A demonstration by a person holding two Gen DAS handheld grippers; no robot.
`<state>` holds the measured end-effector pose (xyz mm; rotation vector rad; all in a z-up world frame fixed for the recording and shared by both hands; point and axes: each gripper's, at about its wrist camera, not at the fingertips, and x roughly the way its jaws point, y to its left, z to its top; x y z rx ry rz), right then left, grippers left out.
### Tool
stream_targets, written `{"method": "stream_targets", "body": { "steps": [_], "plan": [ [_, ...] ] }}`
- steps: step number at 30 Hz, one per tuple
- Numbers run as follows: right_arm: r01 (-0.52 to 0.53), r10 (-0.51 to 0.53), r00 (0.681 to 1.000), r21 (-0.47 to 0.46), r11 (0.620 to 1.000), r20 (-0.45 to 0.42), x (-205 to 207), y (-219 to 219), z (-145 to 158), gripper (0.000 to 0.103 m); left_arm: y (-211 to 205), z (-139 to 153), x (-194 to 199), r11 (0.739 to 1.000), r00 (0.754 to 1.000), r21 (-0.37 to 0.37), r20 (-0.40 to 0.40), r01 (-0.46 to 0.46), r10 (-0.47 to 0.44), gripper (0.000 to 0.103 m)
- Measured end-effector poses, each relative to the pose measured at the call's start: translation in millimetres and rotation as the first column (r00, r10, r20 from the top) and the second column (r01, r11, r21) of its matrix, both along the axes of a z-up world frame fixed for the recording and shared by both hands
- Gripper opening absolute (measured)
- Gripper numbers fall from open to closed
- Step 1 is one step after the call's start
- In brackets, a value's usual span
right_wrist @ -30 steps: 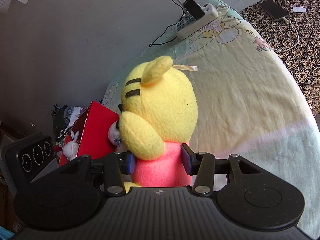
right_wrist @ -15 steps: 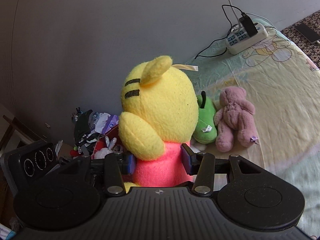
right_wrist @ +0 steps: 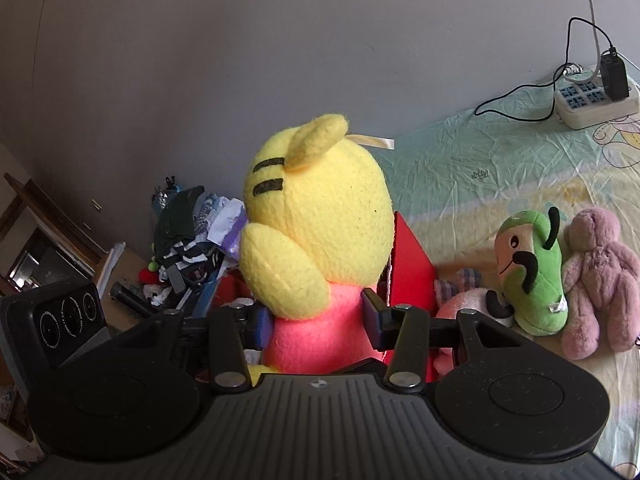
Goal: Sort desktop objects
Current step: 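Lower the yellow tiger into the red box and open both grippers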
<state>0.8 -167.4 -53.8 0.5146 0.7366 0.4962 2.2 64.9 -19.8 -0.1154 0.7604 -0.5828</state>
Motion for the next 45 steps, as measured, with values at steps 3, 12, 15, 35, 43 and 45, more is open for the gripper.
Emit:
{"method": "stream_targets", "body": {
  "steps": [3, 12, 15, 35, 43, 45],
  "plan": [
    [0.002, -0.007, 0.998, -0.069, 0.998, -0.063, 18, 17, -6, 0.046, 10, -9, 13, 1.000, 1.000, -0.001, -0.029, -0.011, 0.011, 0.090],
    [-0.087, 0.042, 0.984, -0.256, 0.963, -0.176, 38, 54, -10, 0.045, 30, -32, 36, 0.998, 0.993, -0.058, -0.116, -0.029, 0.022, 0.089],
    [-0.104, 0.045, 0.978, -0.289, 0.952, -0.202, 47, 61, -15, 0.045, 40, -38, 39, 0.997, 0.991, -0.059, -0.128, -0.040, 0.032, 0.089],
    [-0.044, -0.028, 0.984, -0.390, 0.920, -0.177, 51, 79, -32, 0.044, 41, -67, 58, 0.996, 0.964, -0.083, -0.265, -0.029, 0.006, 0.083],
    [0.034, -0.066, 0.993, -0.297, 0.954, -0.100, 23, 67, -21, 0.059, 29, -59, 50, 1.000, 0.982, 0.020, -0.187, -0.023, 0.026, 0.086],
    [0.049, -0.075, 0.993, -0.261, 0.964, -0.088, 15, 62, -19, 0.059, 30, -59, 49, 0.999, 0.983, 0.026, -0.184, -0.021, 0.025, 0.086]
  ]
}}
